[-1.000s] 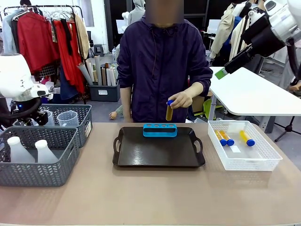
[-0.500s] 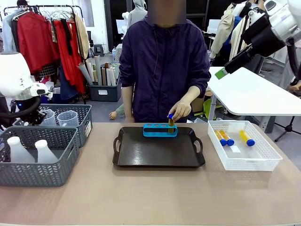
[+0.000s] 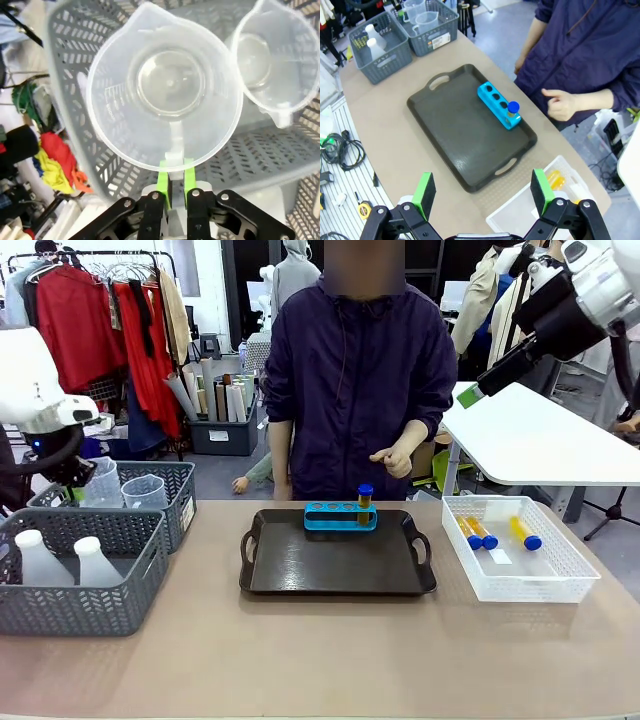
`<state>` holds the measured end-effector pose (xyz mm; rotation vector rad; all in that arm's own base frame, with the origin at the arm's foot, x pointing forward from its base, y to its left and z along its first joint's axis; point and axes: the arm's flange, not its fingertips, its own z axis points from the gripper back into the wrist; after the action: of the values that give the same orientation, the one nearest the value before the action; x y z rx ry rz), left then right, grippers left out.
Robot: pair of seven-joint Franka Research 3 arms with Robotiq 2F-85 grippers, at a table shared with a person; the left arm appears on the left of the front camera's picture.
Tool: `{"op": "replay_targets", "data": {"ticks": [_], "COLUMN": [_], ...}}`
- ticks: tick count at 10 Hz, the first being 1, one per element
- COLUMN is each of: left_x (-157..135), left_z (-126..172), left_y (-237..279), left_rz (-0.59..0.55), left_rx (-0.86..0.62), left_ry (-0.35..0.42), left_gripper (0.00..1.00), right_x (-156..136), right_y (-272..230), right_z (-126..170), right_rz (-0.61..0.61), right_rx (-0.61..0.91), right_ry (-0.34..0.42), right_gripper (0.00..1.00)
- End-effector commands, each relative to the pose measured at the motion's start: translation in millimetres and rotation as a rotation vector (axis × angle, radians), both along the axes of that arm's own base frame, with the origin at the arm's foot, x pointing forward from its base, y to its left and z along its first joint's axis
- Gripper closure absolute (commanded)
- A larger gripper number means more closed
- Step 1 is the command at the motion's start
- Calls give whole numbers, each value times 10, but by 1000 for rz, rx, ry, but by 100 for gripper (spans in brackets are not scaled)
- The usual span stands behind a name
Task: Prepare the laboratory tools.
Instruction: Pick up one Large Measuring Cup and place it on the Handle tray.
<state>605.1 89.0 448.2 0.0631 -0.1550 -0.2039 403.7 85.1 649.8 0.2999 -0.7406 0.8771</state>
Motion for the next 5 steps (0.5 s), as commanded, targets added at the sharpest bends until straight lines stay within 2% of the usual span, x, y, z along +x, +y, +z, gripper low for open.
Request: {"op": "replay_targets", "data": {"ticks": [1,2,4,5], "left_x": [-145,-198,-340,-423], "left_z": [504,870,1650,1950], "left_y": [-112,-200,-493,-664], "left_rz": [-70,-115,-225,-281], "left_rx": [-21,10,-8,-28], "left_ry": [-31,-63,-128,-155], "left_gripper": [100,100,100,100], "right_x": [5,5,5,5], "right_y": [-5,-5,-5,-5], "right_z": [-1,-1,-1,-1], "right_rz": [11,11,11,11], "right_rx": [18,18,18,18], "right_ry": [0,0,0,0], "right_gripper": [0,0,0,0]}}
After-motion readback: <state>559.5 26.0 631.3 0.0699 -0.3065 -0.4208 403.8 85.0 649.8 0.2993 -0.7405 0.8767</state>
